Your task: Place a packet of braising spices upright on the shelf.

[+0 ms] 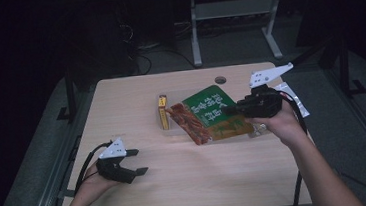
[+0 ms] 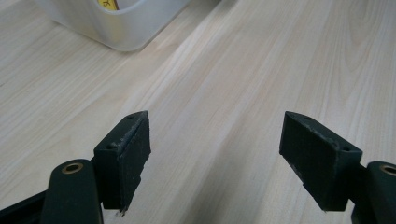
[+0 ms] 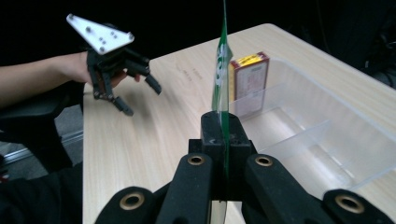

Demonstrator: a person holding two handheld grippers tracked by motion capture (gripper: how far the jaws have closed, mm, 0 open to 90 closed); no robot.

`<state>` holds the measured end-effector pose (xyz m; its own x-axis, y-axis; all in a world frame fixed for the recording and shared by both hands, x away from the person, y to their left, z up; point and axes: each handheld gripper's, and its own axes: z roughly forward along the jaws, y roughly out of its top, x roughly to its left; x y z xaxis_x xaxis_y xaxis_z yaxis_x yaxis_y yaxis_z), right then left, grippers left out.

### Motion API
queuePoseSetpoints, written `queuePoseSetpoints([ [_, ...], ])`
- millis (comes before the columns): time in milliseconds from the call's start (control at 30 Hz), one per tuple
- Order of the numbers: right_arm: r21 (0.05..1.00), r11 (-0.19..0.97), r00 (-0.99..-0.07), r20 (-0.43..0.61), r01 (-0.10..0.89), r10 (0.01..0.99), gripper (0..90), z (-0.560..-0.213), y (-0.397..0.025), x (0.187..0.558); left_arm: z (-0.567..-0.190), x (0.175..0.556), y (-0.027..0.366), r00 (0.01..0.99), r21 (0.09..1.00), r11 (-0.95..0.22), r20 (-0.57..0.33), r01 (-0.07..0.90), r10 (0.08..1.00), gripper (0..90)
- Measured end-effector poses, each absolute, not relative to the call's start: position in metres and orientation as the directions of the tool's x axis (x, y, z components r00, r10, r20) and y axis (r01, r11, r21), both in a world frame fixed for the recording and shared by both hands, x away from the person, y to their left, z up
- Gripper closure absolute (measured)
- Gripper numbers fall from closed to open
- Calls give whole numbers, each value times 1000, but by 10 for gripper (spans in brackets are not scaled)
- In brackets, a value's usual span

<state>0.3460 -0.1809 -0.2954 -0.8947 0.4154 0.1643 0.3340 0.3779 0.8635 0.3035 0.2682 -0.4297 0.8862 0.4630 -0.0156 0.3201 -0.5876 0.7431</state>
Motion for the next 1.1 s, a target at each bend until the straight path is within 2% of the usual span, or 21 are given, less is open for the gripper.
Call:
queuePoseSetpoints([
  [700,873,323,-841,160,365,518,900,-261,-166,378,-432,302,262,907,722,-617,-31,312,421,242],
  [1100,853,324,-803,168,409,572,900,-268,-155,397,-433,302,260,914,713,-631,-33,306,405,241],
])
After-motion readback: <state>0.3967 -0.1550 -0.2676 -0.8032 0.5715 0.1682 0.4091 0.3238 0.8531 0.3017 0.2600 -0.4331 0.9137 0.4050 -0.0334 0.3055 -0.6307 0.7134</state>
